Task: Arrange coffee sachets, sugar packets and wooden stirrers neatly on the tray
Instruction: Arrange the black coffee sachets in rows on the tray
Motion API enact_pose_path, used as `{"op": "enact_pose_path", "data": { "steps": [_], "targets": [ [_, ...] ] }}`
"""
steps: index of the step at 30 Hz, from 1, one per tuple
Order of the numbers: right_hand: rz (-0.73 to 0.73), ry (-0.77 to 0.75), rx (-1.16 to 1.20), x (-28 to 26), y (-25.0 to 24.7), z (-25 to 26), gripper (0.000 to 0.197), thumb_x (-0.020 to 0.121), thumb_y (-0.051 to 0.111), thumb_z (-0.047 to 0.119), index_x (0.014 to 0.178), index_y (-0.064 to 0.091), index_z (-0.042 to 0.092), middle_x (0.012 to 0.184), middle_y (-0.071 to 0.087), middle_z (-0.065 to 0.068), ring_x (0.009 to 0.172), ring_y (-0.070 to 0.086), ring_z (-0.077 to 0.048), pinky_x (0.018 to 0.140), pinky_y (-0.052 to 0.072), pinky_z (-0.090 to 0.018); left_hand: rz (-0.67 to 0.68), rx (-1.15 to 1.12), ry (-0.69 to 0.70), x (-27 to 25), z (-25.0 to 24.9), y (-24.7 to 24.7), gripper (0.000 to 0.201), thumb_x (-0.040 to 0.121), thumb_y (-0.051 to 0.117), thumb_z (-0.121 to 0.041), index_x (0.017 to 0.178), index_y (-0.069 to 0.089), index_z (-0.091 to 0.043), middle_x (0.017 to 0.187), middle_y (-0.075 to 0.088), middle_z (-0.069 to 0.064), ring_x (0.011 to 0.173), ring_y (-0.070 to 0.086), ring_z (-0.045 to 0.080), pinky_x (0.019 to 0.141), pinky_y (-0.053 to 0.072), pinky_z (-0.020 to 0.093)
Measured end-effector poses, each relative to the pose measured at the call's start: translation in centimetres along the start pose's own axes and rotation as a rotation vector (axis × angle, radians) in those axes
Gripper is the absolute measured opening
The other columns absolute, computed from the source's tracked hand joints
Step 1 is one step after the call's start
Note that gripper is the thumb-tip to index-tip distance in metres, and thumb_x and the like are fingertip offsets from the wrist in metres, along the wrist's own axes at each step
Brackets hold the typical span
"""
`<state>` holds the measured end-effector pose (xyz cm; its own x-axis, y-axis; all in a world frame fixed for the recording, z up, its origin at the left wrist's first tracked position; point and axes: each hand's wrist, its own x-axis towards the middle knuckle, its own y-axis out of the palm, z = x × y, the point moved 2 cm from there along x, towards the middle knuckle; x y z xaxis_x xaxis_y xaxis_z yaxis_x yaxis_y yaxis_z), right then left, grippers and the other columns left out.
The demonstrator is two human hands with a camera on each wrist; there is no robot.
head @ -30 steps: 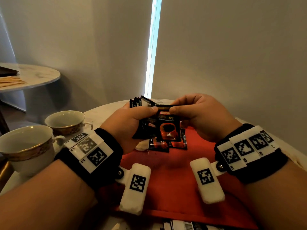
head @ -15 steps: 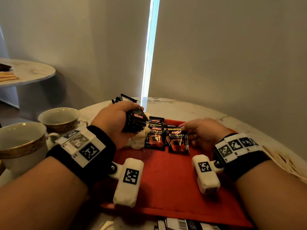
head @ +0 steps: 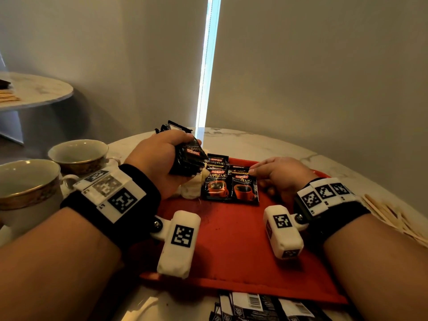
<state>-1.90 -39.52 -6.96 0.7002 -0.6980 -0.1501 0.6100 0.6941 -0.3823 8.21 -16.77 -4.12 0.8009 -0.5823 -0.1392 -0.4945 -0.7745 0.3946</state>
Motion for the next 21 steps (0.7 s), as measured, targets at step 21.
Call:
{"op": "enact_pose_path", "data": {
  "steps": [21],
  "targets": [
    [0.036, 0.052, 0.086, -0.24, 0.22, 0.12, 0.034, 0.088, 0.074, 0.033, 0.103, 0.065, 0.004, 0.079, 0.065, -0.007, 0.049, 0.049, -0.012, 0.041, 0.033, -0.025, 0.038, -0.005, -0.015, -0.08, 0.05, 0.24, 0.021, 0.097, 0.052, -0.017, 0.1, 0.067, -0.003, 0.087, 0.074, 0.012, 0.081, 0.069, 0.024, 0.067, 0.056, 0.034]
  ]
}}
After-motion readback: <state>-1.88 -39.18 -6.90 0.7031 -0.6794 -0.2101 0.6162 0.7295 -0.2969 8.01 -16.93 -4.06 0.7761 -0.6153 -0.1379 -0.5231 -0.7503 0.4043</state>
